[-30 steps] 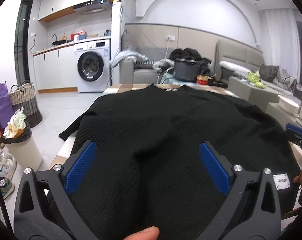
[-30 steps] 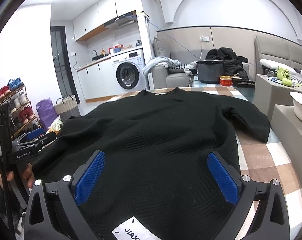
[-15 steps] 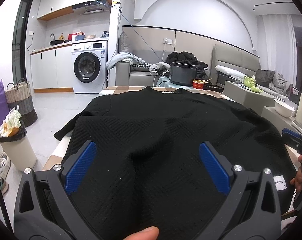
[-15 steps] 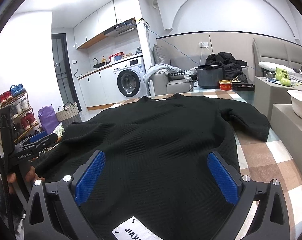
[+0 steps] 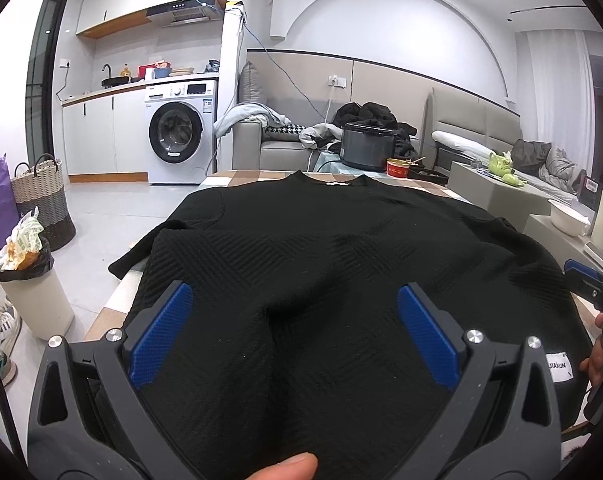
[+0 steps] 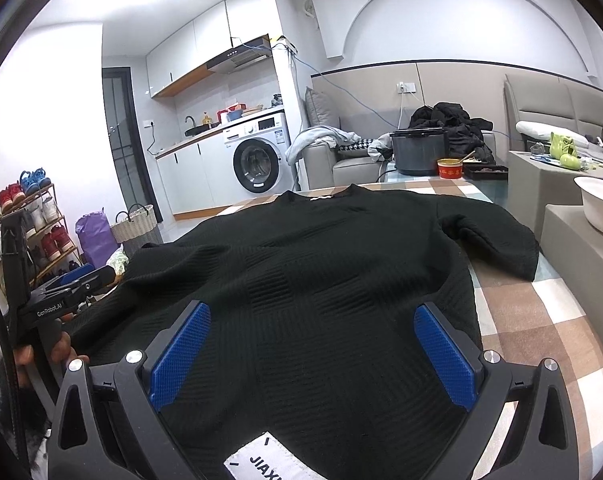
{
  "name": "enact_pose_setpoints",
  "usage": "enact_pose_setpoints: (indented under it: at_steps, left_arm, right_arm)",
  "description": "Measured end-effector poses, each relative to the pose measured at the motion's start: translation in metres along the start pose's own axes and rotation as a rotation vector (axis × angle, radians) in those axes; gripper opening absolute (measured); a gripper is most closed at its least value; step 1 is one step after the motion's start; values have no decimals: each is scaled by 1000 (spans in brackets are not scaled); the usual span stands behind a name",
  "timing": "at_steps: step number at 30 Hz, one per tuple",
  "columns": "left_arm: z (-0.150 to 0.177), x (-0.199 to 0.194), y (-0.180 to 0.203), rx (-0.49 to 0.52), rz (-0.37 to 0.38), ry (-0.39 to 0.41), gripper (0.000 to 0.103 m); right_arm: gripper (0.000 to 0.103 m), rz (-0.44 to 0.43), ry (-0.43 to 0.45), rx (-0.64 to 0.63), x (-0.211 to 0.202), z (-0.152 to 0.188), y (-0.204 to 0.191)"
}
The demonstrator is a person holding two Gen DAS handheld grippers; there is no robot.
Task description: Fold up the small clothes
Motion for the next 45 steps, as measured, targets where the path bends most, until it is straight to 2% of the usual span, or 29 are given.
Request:
enact_pose_setpoints:
  at_steps: [12,19,26,30,36,41,42,44,45]
  left_arm:
    - [2,3,-1,5,-8,-6,102]
    - [0,5,2,14,-15,-13,102]
    - [-14,9,0,16,-30,-29,102]
    - [-32,11,-9,19,-64,-29,102]
    - [-63,20,-31,-20,-92,-66,102]
    - [-80,36,-52,-53,-117,-78,102]
    - [-82,42,-56,-61,-122,-89,102]
    - [-85,54,-64,-80,-118,-116,102]
    - [-86,60,-68,-92,-111,-132,102]
  right_arm:
    - [103,24,-22,0,4,1,0]
    - [103,131,-78,4,14,3,8]
    - [103,153,-125,10,20,2,15]
    - [103,176,-166,86,23,-4,33]
    - [103,138,-227,250,26,-19,61]
    - [103,284,-235,245,23,-38,100]
    - [102,290,-239,269,23,-41,108]
    - [89,278,-240,365,23,-46,130]
    - [88,272,-238,418,24,-48,142]
Point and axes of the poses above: each gripper's, at about its wrist camera, not at the fingertips, and x roughly the way its jaws point, y to its right, z to its underside, the point moved 8 cm from there along x, roughly the way its jaws point, and after that the axes turned 2 degrees about -z, right-handed, at the moved point
